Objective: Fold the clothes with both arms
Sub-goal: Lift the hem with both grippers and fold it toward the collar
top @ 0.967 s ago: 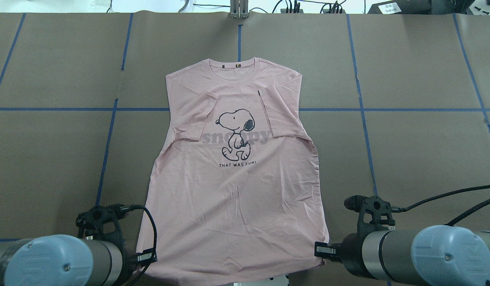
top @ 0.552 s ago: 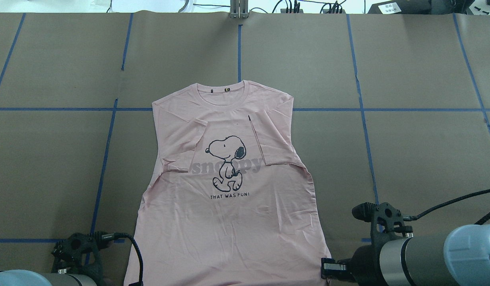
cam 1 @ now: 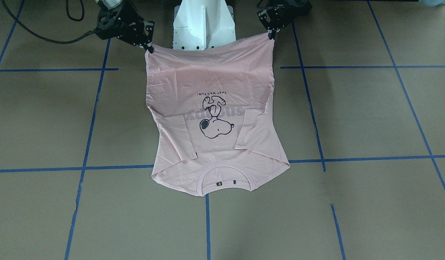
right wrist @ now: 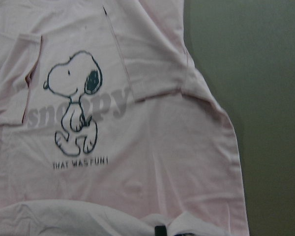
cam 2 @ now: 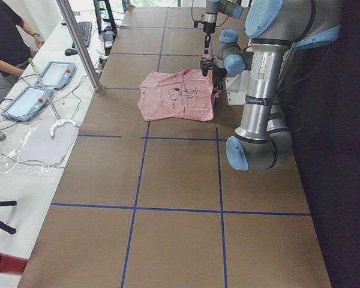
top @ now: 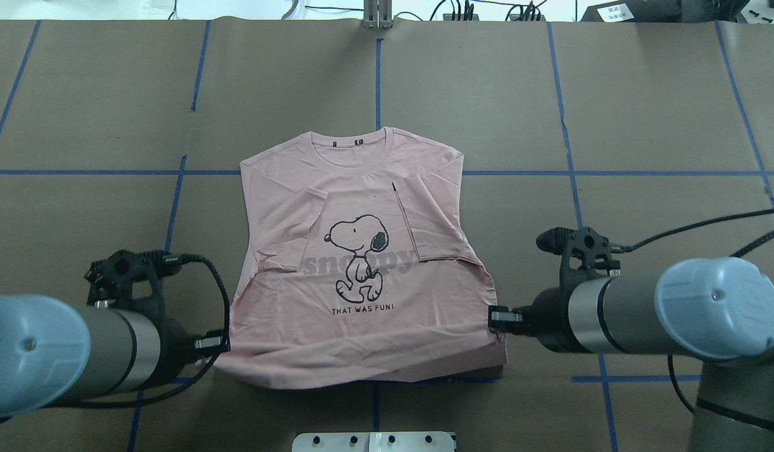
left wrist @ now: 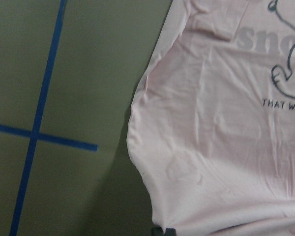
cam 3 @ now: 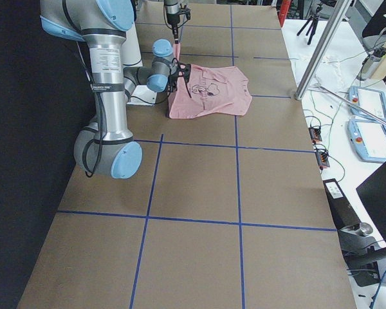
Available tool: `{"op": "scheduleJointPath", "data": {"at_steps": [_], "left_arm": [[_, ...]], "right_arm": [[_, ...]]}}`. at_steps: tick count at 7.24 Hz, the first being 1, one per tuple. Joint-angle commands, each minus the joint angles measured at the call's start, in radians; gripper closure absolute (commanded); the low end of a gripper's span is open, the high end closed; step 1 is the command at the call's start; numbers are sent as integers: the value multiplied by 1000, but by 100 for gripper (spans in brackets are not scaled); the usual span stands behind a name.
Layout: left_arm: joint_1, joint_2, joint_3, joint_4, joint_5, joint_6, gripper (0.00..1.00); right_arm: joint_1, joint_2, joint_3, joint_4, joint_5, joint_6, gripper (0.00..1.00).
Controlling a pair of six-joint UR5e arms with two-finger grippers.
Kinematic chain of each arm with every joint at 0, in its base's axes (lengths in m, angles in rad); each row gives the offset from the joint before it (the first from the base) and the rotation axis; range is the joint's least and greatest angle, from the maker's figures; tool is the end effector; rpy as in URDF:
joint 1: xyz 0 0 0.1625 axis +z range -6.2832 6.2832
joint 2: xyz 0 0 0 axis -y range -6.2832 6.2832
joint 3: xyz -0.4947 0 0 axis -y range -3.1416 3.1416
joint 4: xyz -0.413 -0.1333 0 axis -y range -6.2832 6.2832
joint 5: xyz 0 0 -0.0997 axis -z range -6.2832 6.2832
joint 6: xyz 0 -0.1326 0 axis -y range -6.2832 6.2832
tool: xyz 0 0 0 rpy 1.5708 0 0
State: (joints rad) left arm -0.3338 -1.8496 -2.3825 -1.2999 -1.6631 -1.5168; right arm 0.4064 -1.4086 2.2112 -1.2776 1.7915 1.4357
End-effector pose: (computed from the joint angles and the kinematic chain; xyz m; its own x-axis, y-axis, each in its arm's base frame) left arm 0.4247 -0.2754 0.2891 0.6581 -0.1713 -0.7332 0.2274 0.9735 -0.0234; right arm -0.4433 -0.3043 0.3242 0.4441 0.0481 0.8947 -0.1484 0.9887 0.0206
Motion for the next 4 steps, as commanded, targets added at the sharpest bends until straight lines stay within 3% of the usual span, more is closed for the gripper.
{"op": "scheduleJointPath", "data": {"at_steps": [1,3,4], "left_arm": [[-208,-86,206,-34,-1,172,100],[-298,-92,349,-175,-3,224,100],[-324,-111,440,-265,-3,228,100]], "right_arm": [[185,197,-246,4,-11,-138,100],[282,314,-415,14,-15,-175,100],[320,382,-552,100,-21,-176,100]]}}
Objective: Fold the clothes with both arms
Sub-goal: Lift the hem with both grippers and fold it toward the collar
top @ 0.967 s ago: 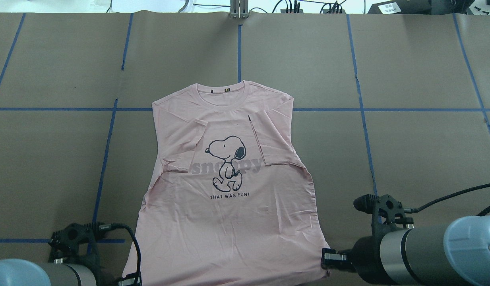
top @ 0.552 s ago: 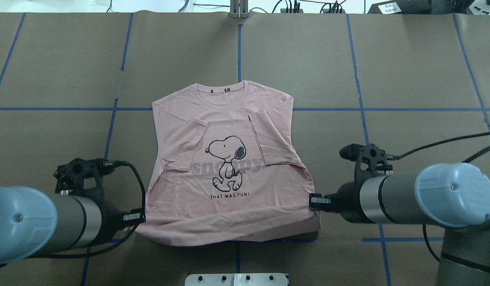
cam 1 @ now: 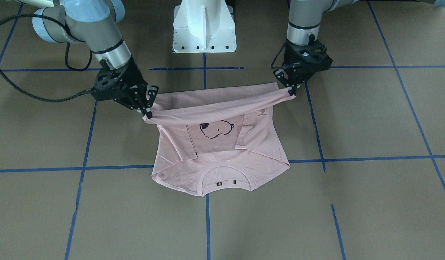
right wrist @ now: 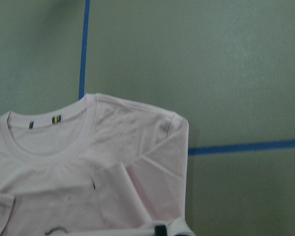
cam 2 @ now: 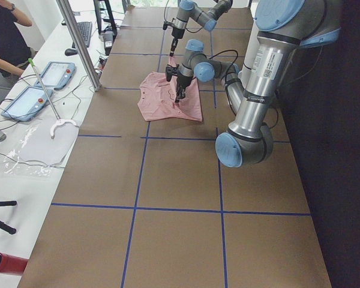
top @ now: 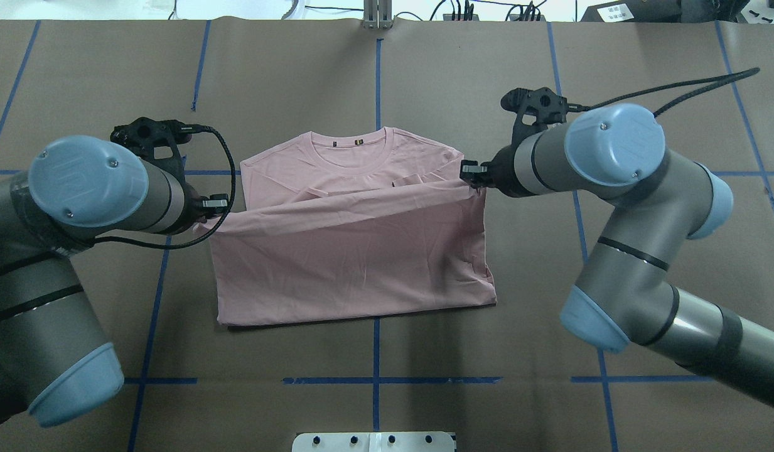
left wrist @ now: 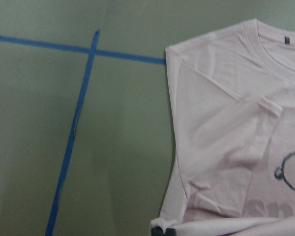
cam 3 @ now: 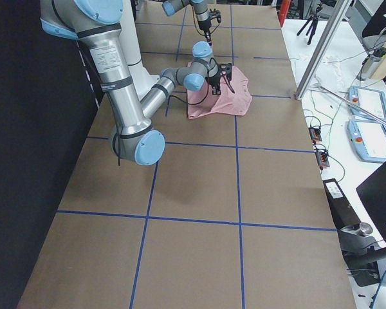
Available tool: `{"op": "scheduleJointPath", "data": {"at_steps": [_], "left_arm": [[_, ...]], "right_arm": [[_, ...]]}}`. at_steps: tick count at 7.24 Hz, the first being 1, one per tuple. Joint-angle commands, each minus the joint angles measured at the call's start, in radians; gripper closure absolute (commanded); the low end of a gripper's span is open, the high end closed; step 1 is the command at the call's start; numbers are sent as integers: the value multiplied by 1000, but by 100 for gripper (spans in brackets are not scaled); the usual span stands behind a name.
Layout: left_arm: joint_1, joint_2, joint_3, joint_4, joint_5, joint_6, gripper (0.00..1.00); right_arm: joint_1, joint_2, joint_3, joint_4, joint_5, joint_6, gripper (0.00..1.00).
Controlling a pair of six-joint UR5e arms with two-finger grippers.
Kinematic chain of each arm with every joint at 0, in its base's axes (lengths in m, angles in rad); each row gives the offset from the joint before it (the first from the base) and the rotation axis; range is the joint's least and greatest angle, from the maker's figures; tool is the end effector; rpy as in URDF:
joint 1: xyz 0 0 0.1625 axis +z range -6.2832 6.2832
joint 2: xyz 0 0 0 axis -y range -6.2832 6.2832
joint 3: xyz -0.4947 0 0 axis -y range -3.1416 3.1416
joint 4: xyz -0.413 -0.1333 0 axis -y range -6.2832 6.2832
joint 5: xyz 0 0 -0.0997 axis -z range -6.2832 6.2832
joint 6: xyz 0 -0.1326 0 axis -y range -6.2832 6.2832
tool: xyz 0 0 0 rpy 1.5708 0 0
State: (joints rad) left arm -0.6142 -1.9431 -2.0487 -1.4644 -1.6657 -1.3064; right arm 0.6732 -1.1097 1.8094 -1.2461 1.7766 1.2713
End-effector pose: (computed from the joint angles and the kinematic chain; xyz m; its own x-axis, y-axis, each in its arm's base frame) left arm 0.4332 -0.4532 0.3426 0.7167 -0.1871 -0.6718 0.3460 0.9318 0.1096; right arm -0.4801 -0.5187 0.3218 0.5280 0.0516 0.8477 -0.3329 0.9309 0.1506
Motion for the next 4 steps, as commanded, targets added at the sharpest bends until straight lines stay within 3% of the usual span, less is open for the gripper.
{"op": "scheduleJointPath", "data": {"at_steps": [1,2,4], "left_arm": [[-77,-72,210,-155,-2,18,100],[-100,-114,323,-233,0,18,100],[-118,-115,415,-353,1,18,100]], "right_arm": [[65,128,-277,167,-8,-12,100],[69,169,-371,241,-11,-12,100],[68,198,-406,258,-16,-6,100]]}}
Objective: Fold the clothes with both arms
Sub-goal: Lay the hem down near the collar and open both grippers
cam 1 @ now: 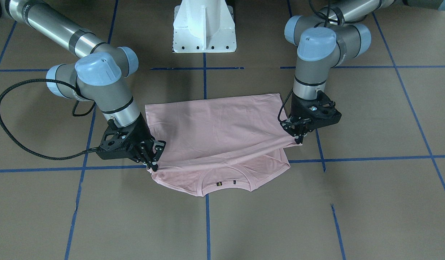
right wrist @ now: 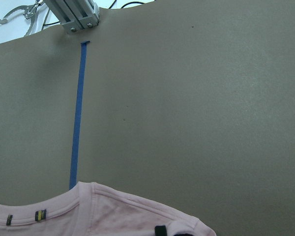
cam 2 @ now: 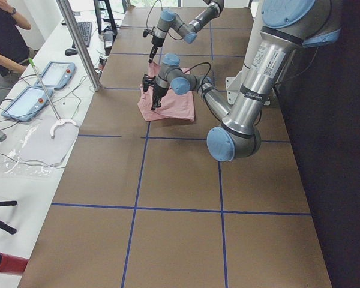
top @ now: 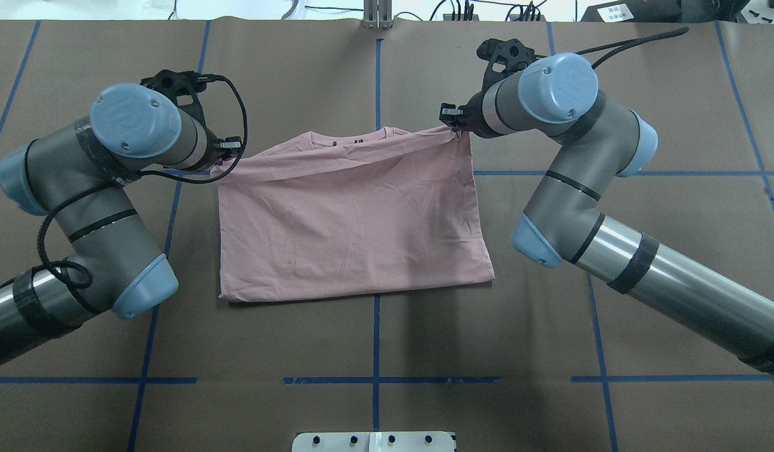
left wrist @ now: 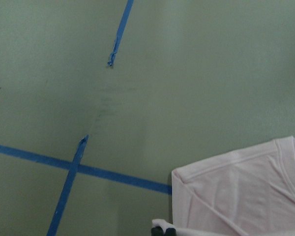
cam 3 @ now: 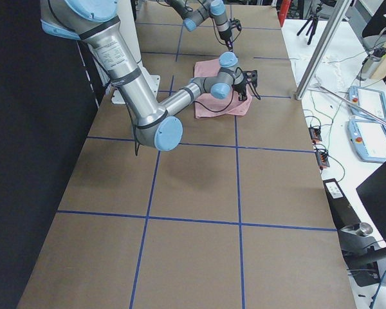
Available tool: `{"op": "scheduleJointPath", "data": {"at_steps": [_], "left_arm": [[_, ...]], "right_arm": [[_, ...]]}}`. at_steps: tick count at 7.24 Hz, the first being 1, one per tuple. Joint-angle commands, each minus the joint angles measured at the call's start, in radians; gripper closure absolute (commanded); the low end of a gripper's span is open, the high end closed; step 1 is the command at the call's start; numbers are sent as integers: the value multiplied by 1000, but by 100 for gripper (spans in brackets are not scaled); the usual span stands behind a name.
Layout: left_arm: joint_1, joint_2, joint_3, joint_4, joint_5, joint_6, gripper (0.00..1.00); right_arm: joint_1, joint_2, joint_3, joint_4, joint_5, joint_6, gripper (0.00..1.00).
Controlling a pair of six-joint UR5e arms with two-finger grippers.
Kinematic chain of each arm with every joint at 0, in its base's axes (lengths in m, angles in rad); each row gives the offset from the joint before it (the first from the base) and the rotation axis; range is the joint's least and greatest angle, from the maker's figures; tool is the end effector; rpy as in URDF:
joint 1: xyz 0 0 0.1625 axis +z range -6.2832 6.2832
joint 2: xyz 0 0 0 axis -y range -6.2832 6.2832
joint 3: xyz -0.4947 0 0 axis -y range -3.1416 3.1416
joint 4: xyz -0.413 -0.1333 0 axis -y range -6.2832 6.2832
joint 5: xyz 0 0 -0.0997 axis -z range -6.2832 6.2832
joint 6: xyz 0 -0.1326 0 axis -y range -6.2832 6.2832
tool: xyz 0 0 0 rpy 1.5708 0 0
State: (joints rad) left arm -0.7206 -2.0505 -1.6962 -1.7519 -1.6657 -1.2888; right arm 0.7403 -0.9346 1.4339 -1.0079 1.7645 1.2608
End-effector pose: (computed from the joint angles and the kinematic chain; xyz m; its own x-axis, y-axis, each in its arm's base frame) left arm 0.4702 -0.5736 0.3891 0.6787 -0.2273 -0.6984 0.4348 0.8907 0.1326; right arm -0.5317 -0.6318 0.3390 0.5064 0.0572 0.8604 -0.4025 0.8981 0.1772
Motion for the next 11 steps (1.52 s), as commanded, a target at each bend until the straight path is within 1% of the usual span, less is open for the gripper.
{"op": "scheduleJointPath", "data": {"at_steps": [1,2,3,4,5,6,7,8,9,10,11], "left_arm": [[-10,-13,67,-67,1,-6,100],[-8,-28,97,-67,1,-7,100],[-7,-33,104,-69,3,-6,100],[-5,-33,110,-93,3,-9,52],[-3,-33,113,-109,3,-12,7],[-3,-34,112,-107,3,-11,0],[-5,-31,113,-109,1,-7,0],[-8,-33,98,-107,-2,-6,0],[-10,-31,49,-104,-3,-7,0],[-10,-22,-3,-101,-46,-15,0],[-10,-17,-52,-95,-80,-49,0]], "right_arm": [[-1,31,-30,20,-3,6,100],[-2,33,-30,20,-3,6,100],[-4,37,-30,20,-2,6,100],[-6,37,-30,20,-2,6,78],[-9,36,-30,20,-2,0,20],[-7,33,-30,20,-2,0,0],[-7,31,-32,20,1,-1,0],[-6,31,-11,20,15,15,0],[-18,-2,38,0,67,19,0],[-31,-76,113,-64,107,22,0],[-60,-119,202,-181,107,34,0]]}}
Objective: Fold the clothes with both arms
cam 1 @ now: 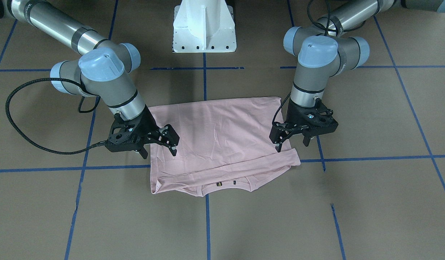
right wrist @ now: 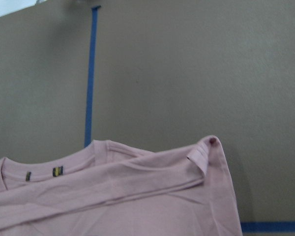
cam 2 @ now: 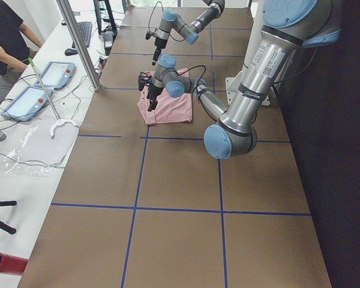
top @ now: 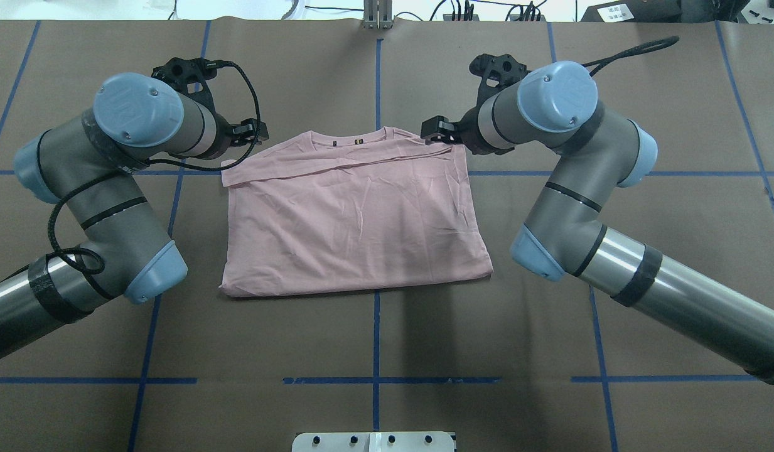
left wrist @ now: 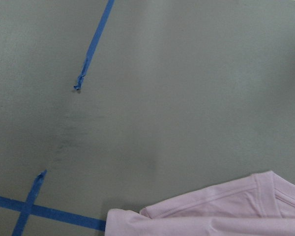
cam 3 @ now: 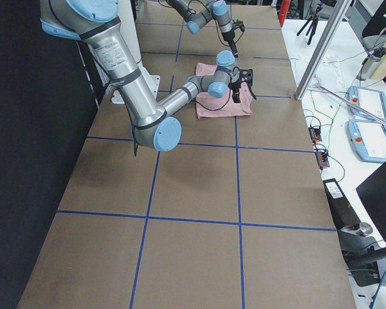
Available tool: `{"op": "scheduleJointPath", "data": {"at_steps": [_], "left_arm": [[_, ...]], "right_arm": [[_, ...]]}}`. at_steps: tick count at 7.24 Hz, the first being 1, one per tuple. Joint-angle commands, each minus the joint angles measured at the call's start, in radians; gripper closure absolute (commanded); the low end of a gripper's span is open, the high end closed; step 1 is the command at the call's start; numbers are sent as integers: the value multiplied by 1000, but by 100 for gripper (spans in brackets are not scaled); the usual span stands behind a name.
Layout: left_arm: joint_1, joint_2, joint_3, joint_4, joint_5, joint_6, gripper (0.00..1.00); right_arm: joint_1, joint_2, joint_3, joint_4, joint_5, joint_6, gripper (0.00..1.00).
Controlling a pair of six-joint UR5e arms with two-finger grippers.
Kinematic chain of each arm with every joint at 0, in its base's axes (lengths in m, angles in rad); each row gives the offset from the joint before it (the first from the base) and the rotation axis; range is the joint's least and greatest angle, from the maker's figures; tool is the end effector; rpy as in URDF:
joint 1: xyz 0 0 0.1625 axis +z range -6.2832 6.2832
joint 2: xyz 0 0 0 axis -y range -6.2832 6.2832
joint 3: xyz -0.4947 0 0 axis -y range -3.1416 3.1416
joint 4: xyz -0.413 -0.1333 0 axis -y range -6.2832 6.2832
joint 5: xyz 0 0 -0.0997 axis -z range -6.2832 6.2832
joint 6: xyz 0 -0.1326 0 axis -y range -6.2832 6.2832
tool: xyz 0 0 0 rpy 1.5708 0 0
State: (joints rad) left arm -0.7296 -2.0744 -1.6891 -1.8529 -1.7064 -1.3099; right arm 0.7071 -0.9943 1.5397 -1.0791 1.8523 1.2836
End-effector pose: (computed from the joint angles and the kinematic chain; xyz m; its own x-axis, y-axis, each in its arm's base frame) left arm 0.4742 -0.5788 0.3581 0.5954 -0.1895 -0.7808 0.4427 0.8884 0.1219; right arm -0.5327 -0.5821 0.3420 0.4962 0.0661 0.8657 -0.3146 0.9430 0.1083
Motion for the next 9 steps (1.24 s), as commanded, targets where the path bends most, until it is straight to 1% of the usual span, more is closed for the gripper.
{"op": "scheduleJointPath", "data": {"at_steps": [1,2,3,5,8,9], "left_arm": [[9,5,-76,6,-38,-67,0],[15,4,-92,3,-32,-86,0],[28,3,-110,4,-29,-95,0],[35,-1,-113,3,-27,-115,0],[41,-1,-123,3,-27,-115,0],[41,2,-124,3,-27,-115,0]], "right_arm": [[-58,-113,193,-205,19,57,0],[-99,-185,242,-214,18,81,0],[-112,-207,243,-214,19,88,0],[-152,-227,231,-214,12,88,0],[-207,-225,226,-214,12,88,1],[-219,-224,224,-216,12,88,3]]}}
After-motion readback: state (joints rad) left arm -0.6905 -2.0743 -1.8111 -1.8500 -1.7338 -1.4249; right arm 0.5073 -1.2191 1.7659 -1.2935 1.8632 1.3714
